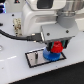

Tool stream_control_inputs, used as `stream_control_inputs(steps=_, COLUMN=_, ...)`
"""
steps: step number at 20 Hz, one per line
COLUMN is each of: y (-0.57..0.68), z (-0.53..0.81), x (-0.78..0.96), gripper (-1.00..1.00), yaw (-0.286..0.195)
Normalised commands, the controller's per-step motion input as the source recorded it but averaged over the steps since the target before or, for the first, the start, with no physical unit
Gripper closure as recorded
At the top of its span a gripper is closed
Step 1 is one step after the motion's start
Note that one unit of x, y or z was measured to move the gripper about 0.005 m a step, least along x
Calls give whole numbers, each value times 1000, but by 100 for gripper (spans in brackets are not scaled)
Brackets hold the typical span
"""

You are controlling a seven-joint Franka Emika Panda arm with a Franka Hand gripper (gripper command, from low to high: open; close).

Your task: Insert the blue gear onto the right peg, followed by the red gear

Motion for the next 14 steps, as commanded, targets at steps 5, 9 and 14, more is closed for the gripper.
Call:
stream_control_inputs(steps=5, y=-35, z=339, x=83, gripper=100, yaw=0)
stream_control_inputs(steps=9, y=-236, z=18, x=158, gripper=100, yaw=0)
stream_control_inputs(steps=14, y=-382, z=-67, x=143, gripper=100, yaw=0)
